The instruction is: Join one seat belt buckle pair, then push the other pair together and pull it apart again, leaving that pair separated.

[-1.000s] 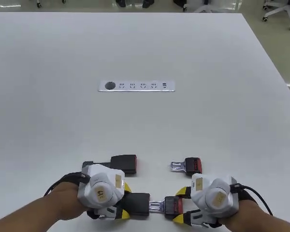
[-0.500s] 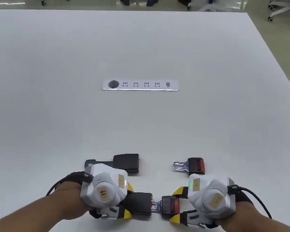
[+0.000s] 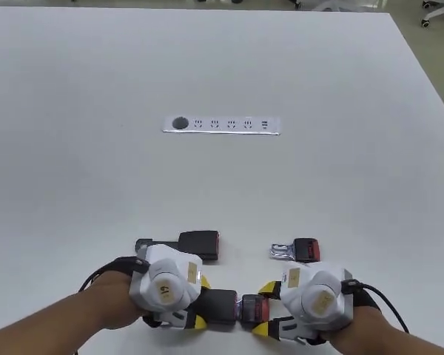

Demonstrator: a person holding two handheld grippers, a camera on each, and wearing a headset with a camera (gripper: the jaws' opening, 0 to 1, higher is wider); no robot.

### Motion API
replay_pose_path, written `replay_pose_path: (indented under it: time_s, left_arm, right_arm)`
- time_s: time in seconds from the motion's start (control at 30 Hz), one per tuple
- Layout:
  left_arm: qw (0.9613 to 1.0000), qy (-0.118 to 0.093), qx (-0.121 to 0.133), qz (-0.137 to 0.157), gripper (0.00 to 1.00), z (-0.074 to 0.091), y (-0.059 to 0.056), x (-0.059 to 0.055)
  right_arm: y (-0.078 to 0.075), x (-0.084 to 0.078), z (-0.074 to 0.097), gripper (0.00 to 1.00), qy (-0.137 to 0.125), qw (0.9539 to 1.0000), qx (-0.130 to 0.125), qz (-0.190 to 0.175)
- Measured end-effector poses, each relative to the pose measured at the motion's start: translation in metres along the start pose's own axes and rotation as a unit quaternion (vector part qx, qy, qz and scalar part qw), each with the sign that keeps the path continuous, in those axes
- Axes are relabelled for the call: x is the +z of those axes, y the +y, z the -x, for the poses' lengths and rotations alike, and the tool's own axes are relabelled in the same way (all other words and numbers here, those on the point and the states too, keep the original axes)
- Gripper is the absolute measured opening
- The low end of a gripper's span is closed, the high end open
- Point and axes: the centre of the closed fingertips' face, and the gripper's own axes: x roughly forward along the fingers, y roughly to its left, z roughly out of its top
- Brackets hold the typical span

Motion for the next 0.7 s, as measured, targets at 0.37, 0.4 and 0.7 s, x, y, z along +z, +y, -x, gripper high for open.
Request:
replay_pose_path:
  time_s: [0.37,0.4,0.7]
  left_arm:
    - [1.0000,-0.001,0.000,0.000,0.32,0.0008,-0.0008,-0.0017]
    - [1.0000,-0.002,-0.001,0.000,0.32,0.0004,-0.0011,-0.0013]
    - [1.0000,-0.007,-0.001,0.002,0.32,0.0008,-0.0031,-0.0005]
  right_arm:
    - [0.0033,0.0062,0.0012,0.30,0.005,1.0000,-0.006,0.005]
    - [0.0034,0.0060,0.0010,0.30,0.006,0.9999,-0.006,0.007]
    - [0.0067,0.0092,0.0029,0.31,-0.016,0.9998,-0.008,0.001]
